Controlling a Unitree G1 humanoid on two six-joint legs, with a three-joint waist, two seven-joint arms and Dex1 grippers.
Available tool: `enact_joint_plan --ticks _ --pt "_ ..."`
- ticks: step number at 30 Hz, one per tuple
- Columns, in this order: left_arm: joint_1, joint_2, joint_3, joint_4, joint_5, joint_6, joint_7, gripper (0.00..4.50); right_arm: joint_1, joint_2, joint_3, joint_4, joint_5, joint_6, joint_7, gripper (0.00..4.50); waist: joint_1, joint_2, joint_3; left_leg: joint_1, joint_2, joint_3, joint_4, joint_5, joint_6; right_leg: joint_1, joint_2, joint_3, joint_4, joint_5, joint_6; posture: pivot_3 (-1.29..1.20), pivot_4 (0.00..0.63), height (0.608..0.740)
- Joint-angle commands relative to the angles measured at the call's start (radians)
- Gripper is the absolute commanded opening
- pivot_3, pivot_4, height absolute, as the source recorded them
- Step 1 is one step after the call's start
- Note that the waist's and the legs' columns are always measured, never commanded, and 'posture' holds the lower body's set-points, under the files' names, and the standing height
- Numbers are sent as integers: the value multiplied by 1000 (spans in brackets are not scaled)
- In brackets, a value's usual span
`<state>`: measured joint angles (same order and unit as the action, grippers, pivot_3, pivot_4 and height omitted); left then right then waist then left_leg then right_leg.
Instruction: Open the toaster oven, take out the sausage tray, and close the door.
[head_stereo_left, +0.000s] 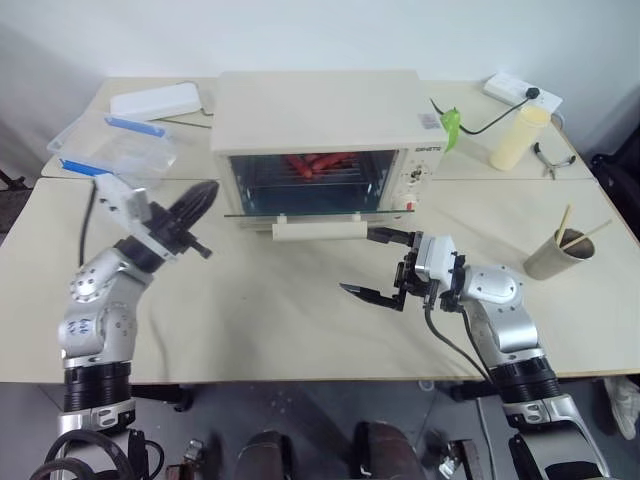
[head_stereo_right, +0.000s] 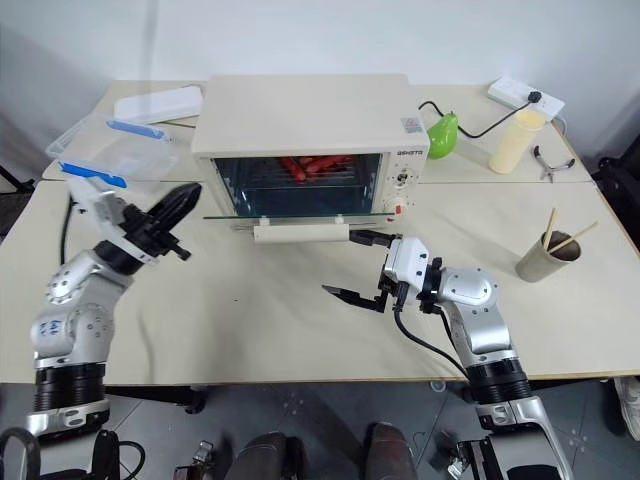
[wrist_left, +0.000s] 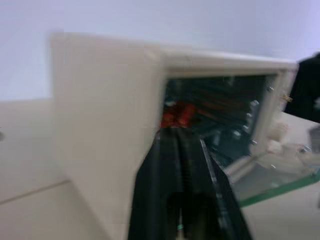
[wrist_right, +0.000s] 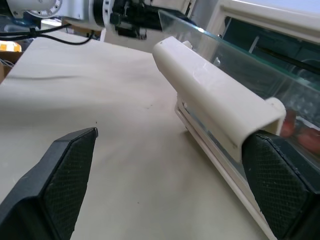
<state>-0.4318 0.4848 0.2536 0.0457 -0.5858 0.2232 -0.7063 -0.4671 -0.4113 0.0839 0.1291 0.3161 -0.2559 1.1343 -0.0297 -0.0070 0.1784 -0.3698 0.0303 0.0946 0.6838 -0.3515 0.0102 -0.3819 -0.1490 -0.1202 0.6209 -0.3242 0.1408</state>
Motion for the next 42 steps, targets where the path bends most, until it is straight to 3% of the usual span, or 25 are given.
enact_joint_plan --ticks 1,7,11,17,22,25,27,29,40,42 --pt "-17 -10 -30 -1 12 -18 -48 13 6 -14 -16 -24 -3 -21 -17 4500 2 0 0 0 0 0 0 0 0 0 0 0 0 0 0 0 150 740" --pt "-1 -19 -121 11 53 -21 -142 13 109 -75 -53 -81 -22 -7 -59 4500 30 0 0 0 -1 -2 3 0 0 4 -1 0 -1 0 0 0 150 740" --pt "32 7 -203 67 230 -104 -112 13 216 -239 -150 -28 -88 -54 -84 4500 56 0 0 -1 -2 -1 5 -1 2 6 -2 0 -3 0 0 0 150 740" --pt "70 -29 -201 82 237 -104 -101 13 378 -379 -247 -113 -66 -24 -75 4500 50 0 1 -1 1 1 6 -1 1 6 1 -1 -6 0 0 0 150 740" --pt "96 -44 -201 93 252 -123 -97 13 342 -355 -252 -225 -88 5 -173 4500 38 0 1 1 1 2 6 0 1 6 0 1 -4 0 0 0 150 740" --pt "134 -59 -167 88 226 -152 -88 13 221 -240 -166 -294 -231 37 -349 4500 27 0 0 1 2 1 8 0 1 6 0 1 -2 0 0 0 150 740" --pt "155 -68 -143 77 204 -166 -88 376 163 -191 -98 -319 -416 140 -471 4500 27 1 0 1 2 0 8 0 0 5 0 1 0 0 0 0 150 740" --pt "192 -68 -103 48 182 -197 -86 749 73 -100 -6 -291 -438 157 -492 4500 23 1 0 1 2 0 7 0 0 4 0 0 1 0 0 0 150 740" --pt "343 -53 33 -148 67 -167 -47 3986 -318 78 236 189 -885 153 -910 4500 11 1 0 -2 2 -2 8 -1 1 3 -2 -1 1 0 0 0 150 740" --pt "372 -51 45 -185 61 -151 -31 3986 -400 104 264 312 -935 187 -972 4500 1 1 0 -2 2 -4 7 0 1 3 -2 -2 2 0 -1 0 150 740"
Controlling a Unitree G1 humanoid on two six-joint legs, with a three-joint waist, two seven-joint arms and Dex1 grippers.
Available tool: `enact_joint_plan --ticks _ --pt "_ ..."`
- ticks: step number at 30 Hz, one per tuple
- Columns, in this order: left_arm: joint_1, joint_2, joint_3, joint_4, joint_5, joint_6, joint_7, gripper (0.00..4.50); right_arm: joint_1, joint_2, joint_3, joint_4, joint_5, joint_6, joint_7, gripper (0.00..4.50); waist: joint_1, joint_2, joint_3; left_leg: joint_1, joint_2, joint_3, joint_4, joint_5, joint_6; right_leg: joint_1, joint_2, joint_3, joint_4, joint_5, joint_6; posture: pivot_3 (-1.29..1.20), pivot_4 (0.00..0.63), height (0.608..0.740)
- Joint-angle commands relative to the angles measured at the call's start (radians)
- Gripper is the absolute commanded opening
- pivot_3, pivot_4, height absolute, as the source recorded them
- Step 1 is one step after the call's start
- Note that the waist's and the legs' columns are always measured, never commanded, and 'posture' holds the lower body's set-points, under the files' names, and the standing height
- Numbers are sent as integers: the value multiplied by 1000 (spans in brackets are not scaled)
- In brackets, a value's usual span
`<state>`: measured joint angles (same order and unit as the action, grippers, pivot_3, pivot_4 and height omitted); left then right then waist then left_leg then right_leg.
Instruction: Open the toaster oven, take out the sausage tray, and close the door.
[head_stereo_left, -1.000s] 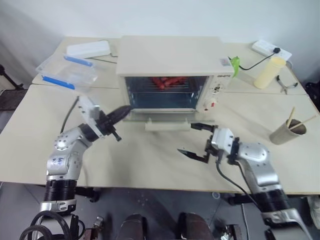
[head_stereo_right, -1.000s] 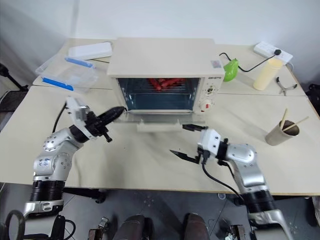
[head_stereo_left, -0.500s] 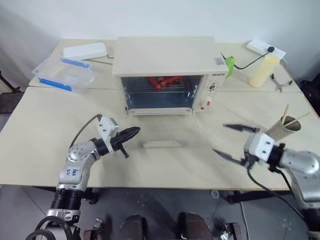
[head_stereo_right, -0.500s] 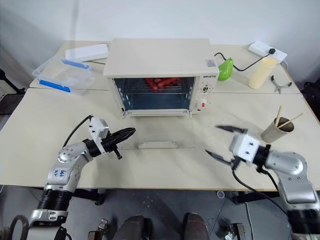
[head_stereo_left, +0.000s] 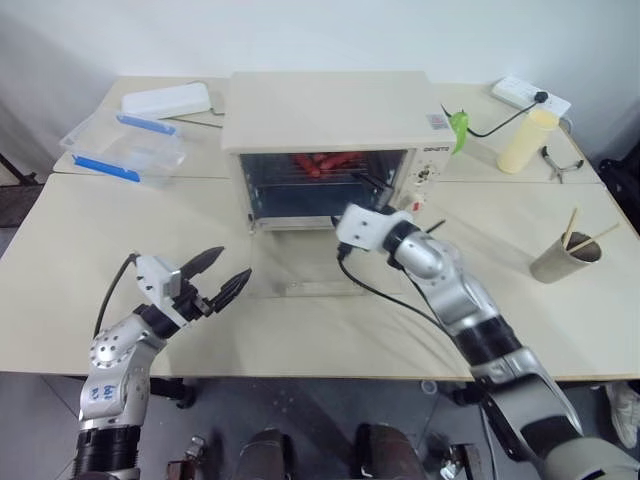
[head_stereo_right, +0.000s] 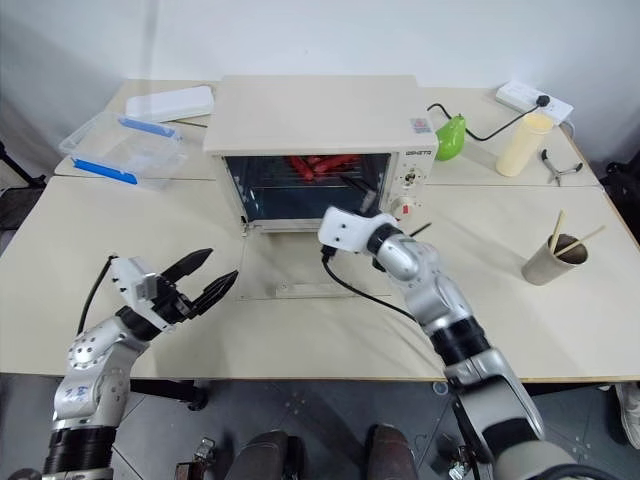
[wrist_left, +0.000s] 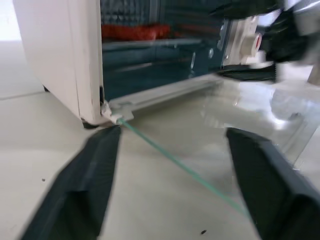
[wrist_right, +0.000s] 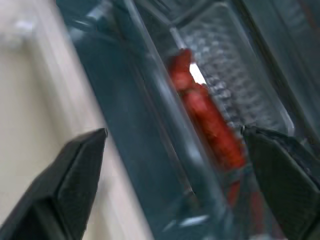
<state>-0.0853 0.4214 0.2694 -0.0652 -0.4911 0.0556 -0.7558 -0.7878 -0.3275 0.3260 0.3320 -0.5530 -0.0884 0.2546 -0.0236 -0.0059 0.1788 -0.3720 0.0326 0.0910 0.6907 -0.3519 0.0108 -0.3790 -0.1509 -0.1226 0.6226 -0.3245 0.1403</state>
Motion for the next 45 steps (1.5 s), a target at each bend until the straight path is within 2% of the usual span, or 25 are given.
enact_joint_plan --ticks 1,8,9,11,22,23,31,36,45 --pt "38 12 33 -91 -36 23 27 3986 -114 35 30 160 -81 31 -121 4500 -9 0 0 0 0 0 -1 0 0 0 0 0 0 0 0 0 150 740" --pt "53 4 27 -148 -48 54 66 3986 -213 89 84 323 -124 55 -173 4500 -23 0 0 0 0 0 -4 0 0 -1 0 0 0 0 0 0 150 740" --pt "49 4 26 -150 -48 58 70 4005 -223 98 87 337 -125 47 -190 4316 -27 0 0 0 0 1 -4 0 0 -1 0 0 0 0 0 0 150 740" --pt "37 7 23 -154 -49 69 76 4010 -235 116 98 347 -125 37 -199 3856 -33 0 0 0 0 0 -5 0 0 -2 0 0 0 0 0 0 150 740" --pt "-39 42 47 -148 -83 132 65 4010 -254 112 105 350 -130 37 -201 163 -37 0 0 0 0 0 -7 1 -1 -3 1 0 0 0 0 0 150 740" --pt "-53 52 50 -137 -87 135 56 4010 -256 108 102 341 -126 30 -199 9 -36 -1 0 0 0 0 -7 1 -1 -3 1 0 0 0 0 0 150 740" --pt "-145 65 31 -79 -98 150 21 4010 -259 76 74 275 -102 -32 -203 9 -37 -1 0 -1 -1 0 -7 1 -2 -4 1 1 0 0 0 0 150 740" --pt "-272 51 0 10 -86 138 -4 4010 -248 44 90 243 -111 -81 -174 9 -33 -1 0 -7 -2 0 -7 1 -2 -13 1 0 4 0 0 0 150 740" --pt "-436 48 3 166 -84 134 -30 4010 -207 17 96 183 -107 -121 -99 9 -45 -1 0 -9 -2 0 -8 1 -2 -15 1 -3 4 0 0 0 150 740"
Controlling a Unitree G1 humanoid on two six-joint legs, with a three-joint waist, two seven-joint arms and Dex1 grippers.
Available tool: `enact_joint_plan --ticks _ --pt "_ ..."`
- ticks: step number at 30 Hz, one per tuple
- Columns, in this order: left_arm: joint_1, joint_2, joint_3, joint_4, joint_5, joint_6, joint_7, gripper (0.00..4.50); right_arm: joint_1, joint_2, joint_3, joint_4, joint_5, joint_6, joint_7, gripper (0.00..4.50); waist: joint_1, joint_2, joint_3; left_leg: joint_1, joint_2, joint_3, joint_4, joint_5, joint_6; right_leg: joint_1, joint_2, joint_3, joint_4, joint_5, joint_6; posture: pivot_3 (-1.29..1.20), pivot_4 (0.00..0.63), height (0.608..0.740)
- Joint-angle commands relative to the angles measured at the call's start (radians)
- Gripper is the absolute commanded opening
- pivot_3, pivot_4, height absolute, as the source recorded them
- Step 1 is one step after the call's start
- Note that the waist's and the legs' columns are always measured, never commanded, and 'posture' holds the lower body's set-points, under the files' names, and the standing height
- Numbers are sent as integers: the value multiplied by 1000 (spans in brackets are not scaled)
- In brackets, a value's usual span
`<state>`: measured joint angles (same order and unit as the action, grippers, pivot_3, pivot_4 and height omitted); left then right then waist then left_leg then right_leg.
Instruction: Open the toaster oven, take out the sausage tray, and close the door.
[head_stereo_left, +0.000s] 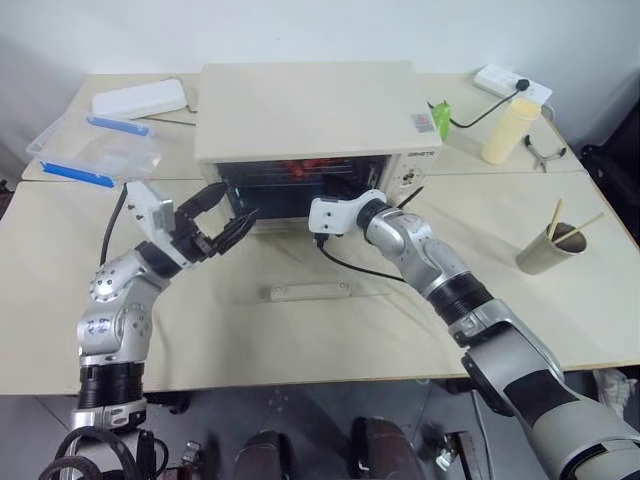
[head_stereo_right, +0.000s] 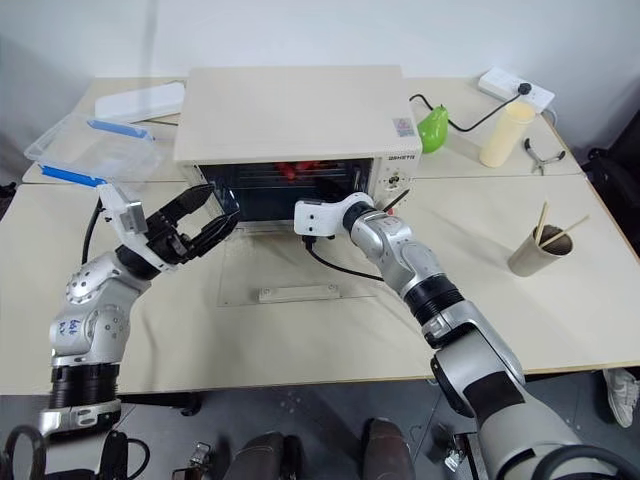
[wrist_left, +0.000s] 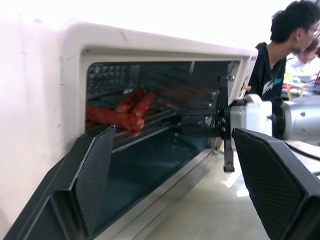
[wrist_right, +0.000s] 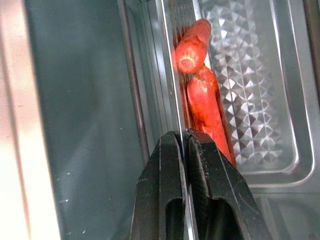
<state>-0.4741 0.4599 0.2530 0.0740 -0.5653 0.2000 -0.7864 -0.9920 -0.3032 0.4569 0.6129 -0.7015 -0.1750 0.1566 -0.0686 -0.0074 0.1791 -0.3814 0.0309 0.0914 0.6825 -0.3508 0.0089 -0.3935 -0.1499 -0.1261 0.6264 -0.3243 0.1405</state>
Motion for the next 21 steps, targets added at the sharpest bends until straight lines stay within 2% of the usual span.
enact_joint_plan --ticks 1,9,17,21 --pt "-58 9 22 36 -11 -9 0 4010 2 -9 -35 -105 42 -37 6 9 0 0 0 -1 0 0 0 0 0 0 0 -1 0 0 0 0 150 740" --pt "-71 11 31 45 -34 30 4 4010 69 -31 -36 -229 44 -32 69 9 -12 0 0 -1 0 -2 1 0 0 0 0 -1 0 0 0 0 150 740" --pt "-49 29 31 32 -41 75 -13 4010 353 -124 -62 -612 67 37 258 9 -5 0 0 -1 0 -3 2 0 0 0 0 -1 1 0 0 0 150 740" --pt "-39 39 32 31 -40 88 -21 4010 443 -152 -86 -731 78 67 299 9 12 0 0 -1 0 -1 3 0 0 0 0 0 1 0 0 0 150 740"
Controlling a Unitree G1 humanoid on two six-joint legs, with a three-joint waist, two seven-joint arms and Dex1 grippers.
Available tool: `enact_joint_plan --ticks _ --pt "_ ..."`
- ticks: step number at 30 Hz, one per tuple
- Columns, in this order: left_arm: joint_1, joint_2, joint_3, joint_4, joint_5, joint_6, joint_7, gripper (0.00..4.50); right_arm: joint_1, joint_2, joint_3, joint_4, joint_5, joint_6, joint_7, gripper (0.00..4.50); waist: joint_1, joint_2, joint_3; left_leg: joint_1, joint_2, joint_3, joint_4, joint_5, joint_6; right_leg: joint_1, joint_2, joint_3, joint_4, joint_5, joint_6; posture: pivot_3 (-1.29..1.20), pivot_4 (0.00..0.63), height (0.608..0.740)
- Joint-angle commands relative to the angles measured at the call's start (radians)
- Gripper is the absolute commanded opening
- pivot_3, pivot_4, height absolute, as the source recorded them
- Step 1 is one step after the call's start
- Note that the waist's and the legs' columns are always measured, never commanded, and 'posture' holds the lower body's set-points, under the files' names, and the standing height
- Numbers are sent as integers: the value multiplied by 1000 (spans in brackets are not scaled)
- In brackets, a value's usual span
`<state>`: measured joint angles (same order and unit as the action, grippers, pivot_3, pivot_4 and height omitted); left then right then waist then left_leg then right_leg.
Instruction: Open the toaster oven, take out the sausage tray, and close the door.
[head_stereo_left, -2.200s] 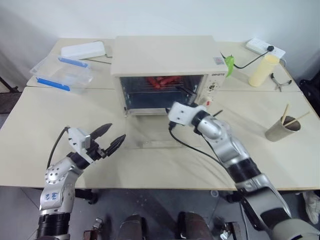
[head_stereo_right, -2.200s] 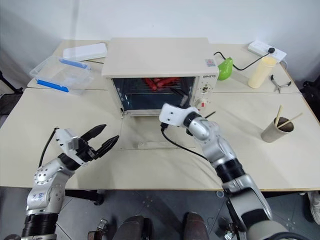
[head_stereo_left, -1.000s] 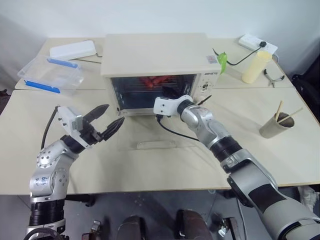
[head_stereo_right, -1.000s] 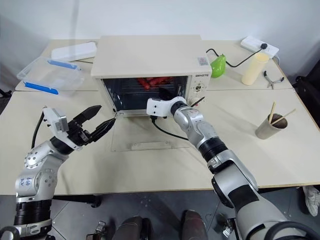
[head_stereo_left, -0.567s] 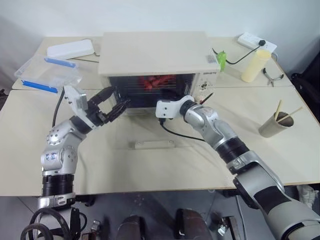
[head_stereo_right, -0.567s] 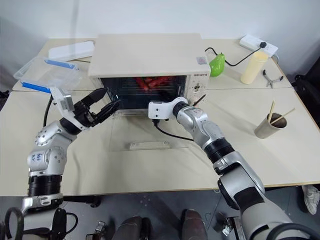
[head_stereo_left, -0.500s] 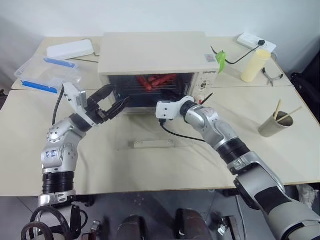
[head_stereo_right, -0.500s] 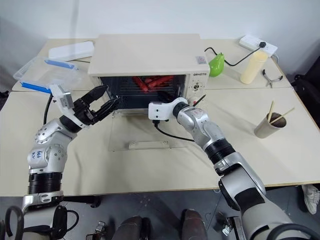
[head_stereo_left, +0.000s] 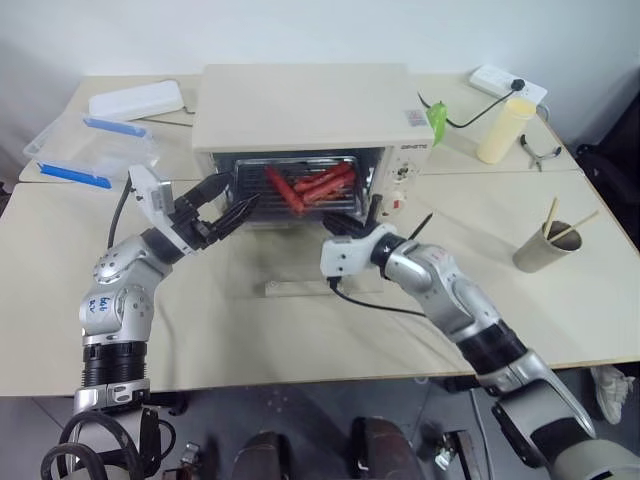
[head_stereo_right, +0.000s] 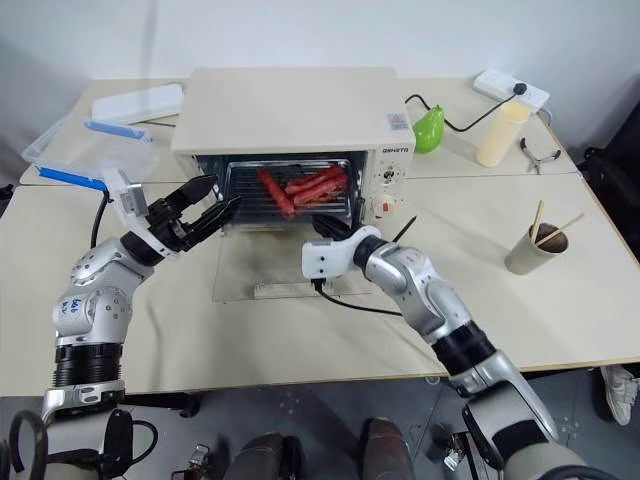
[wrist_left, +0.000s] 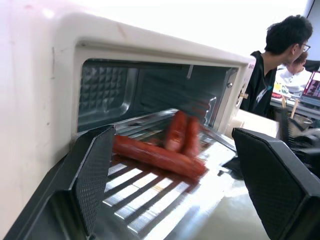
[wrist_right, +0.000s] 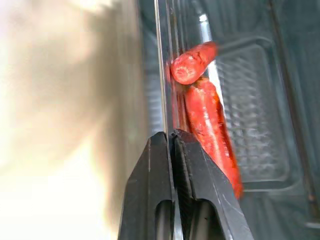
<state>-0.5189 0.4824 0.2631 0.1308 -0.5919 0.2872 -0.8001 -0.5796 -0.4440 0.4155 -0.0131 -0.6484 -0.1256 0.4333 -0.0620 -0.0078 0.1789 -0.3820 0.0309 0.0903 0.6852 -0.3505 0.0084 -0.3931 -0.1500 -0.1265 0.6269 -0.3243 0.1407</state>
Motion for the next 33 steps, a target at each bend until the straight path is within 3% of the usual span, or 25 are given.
enact_joint_plan --ticks 1,7,17,29,33 --pt "9 20 21 -27 -12 5 -10 4010 51 -18 -52 -132 25 21 26 9 8 0 0 0 0 0 1 0 0 0 0 0 0 0 0 0 150 740" --pt "-5 27 11 -3 -7 14 -31 4010 155 -73 -103 -258 56 -4 53 9 35 0 0 0 0 1 5 0 0 1 0 2 0 0 0 0 150 740" --pt "3 42 26 1 -23 57 -38 4010 215 -145 -145 -295 42 -62 39 9 37 0 0 -4 0 2 10 0 0 1 0 1 0 0 0 0 150 740" --pt "17 172 170 -99 -453 783 120 4010 249 -215 -182 -323 91 -141 85 9 37 -1 0 -4 0 -1 11 0 0 1 0 2 0 0 0 0 150 740" --pt "6 179 134 -115 -477 900 167 4010 233 -218 -175 -324 112 -163 102 9 36 -1 0 -4 0 -1 11 0 0 1 0 2 1 0 0 0 150 740"
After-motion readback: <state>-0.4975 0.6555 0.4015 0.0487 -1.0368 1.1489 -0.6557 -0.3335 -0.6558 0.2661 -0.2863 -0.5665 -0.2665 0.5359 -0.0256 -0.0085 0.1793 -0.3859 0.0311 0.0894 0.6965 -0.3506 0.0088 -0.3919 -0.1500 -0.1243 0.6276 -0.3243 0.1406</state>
